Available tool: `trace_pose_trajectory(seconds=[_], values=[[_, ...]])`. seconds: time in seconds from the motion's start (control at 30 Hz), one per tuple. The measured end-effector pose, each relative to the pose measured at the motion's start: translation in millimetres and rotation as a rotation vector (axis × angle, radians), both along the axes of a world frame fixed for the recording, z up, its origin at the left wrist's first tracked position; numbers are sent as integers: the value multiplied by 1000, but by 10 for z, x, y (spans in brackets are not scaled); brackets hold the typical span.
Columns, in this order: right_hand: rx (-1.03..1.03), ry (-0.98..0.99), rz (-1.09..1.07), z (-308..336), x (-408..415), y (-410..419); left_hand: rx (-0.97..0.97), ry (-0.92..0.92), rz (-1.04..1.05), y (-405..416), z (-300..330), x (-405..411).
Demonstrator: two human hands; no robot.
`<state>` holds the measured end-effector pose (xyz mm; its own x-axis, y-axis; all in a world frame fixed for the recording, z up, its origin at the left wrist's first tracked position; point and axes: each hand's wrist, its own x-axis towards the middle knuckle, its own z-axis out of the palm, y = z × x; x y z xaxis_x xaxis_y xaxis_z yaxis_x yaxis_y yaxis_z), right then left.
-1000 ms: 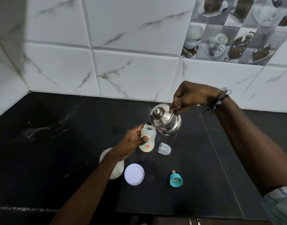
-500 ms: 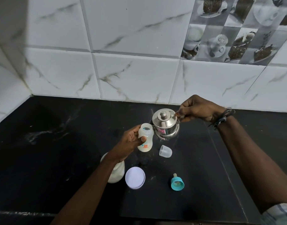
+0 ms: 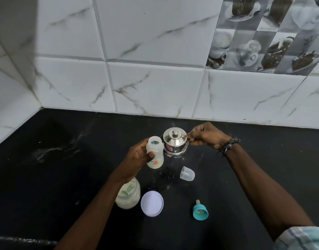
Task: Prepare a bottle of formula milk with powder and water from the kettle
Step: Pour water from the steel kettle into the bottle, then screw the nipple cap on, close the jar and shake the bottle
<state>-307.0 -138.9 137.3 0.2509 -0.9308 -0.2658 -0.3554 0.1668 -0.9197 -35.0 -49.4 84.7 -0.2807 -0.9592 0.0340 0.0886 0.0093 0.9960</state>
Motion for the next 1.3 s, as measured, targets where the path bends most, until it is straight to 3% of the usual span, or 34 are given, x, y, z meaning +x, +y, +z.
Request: trace_pose_trajectory(seconds=[0.57, 1.17, 1.3], values=[[130, -66, -26, -851, 387, -108, 28, 57, 30, -17, -23, 120], [186, -151, -23, -996, 308, -48, 17, 59, 32, 6, -9, 51], [123, -57, -10, -903, 287, -13, 20, 52, 16, 32, 2, 13]])
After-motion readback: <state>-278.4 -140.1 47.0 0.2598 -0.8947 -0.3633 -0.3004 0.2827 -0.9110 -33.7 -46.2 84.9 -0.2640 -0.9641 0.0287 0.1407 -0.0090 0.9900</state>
